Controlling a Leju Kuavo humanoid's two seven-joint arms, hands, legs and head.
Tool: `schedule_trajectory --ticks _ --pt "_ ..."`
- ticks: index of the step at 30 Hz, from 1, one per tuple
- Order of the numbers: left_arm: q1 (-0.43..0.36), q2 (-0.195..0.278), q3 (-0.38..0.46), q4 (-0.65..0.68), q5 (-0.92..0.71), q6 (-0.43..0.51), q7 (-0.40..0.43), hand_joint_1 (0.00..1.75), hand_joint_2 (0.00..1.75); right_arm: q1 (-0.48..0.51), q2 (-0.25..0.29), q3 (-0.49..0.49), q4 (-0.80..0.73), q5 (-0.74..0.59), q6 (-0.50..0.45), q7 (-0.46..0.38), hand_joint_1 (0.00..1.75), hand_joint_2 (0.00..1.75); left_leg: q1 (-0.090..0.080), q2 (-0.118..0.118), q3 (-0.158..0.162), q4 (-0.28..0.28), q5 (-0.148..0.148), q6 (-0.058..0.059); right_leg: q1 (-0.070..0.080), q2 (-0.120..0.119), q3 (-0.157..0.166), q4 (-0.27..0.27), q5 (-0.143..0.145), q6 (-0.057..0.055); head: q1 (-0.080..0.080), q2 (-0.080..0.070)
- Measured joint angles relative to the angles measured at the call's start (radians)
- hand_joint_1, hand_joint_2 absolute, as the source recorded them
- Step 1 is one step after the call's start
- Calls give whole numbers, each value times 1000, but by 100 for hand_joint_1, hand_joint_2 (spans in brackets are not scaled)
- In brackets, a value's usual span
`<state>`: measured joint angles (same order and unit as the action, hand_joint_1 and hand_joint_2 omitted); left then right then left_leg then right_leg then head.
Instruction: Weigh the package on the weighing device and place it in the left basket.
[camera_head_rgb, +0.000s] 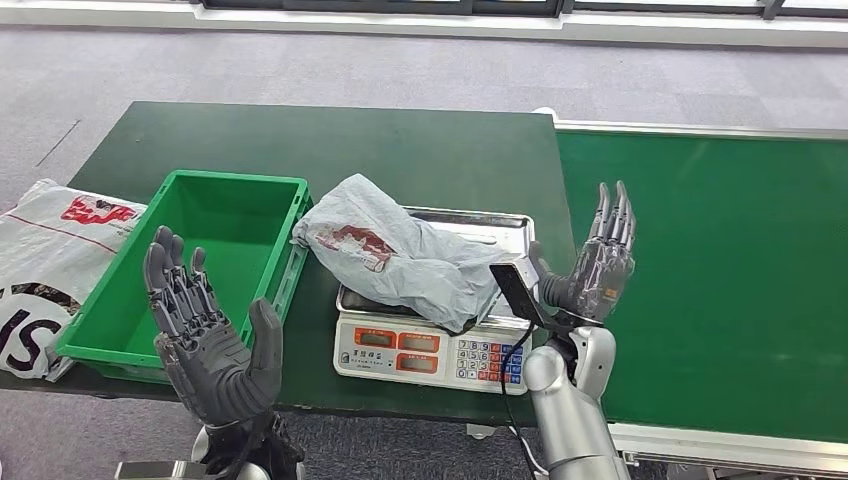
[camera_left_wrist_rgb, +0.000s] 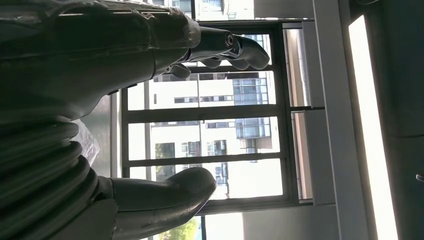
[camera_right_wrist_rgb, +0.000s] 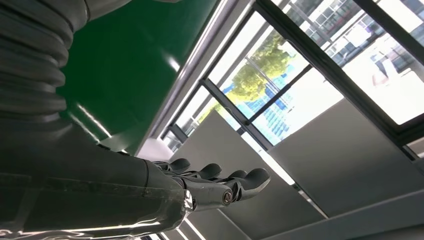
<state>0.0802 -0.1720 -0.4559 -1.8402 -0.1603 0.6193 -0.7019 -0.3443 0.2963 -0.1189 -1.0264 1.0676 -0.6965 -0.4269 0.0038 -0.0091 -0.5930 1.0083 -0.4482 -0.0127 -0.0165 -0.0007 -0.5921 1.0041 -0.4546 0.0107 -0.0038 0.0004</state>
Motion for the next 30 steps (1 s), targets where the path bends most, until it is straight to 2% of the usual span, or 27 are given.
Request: schedule_trajectory --ticks 9,16,18,22,25,28,30 --pt "1 0 0 0 1 0 0 0 175 0 10 -56 27 10 0 11 0 175 0 0 0 0 0 0 0 0 0 0 0 0 0 0" --pt "-2 1 1 23 -26 9 1 0 175 2 17 -79 29 11 -1 -13 0 175 0 1 0 0 0 0 0 0 0 0 0 0 0 0" --pt "-15 -2 15 72 -130 29 14 0 175 3 21 -84 28 11 -1 -22 0 175 0 1 0 0 0 0 0 0 -1 0 0 0 0 0" --pt "-75 -29 107 227 -494 63 98 0 175 3 27 -86 23 13 -2 -27 0 175 0 2 0 0 0 0 0 1 0 0 0 0 0 0" --pt "-110 -48 169 304 -584 69 132 0 175 3 28 -87 22 13 -2 -27 0 175 0 3 1 0 0 0 0 3 0 0 1 0 0 0" --pt "-159 -63 213 385 -814 70 233 0 175 3 28 -88 21 4 -2 -31 0 175 0 2 1 0 1 0 0 2 0 0 1 0 0 0" --pt "-225 -67 238 471 -964 61 303 0 175 2 30 -88 21 -4 -2 -36 0 175 0 0 0 0 1 -1 0 0 0 0 1 0 0 0"
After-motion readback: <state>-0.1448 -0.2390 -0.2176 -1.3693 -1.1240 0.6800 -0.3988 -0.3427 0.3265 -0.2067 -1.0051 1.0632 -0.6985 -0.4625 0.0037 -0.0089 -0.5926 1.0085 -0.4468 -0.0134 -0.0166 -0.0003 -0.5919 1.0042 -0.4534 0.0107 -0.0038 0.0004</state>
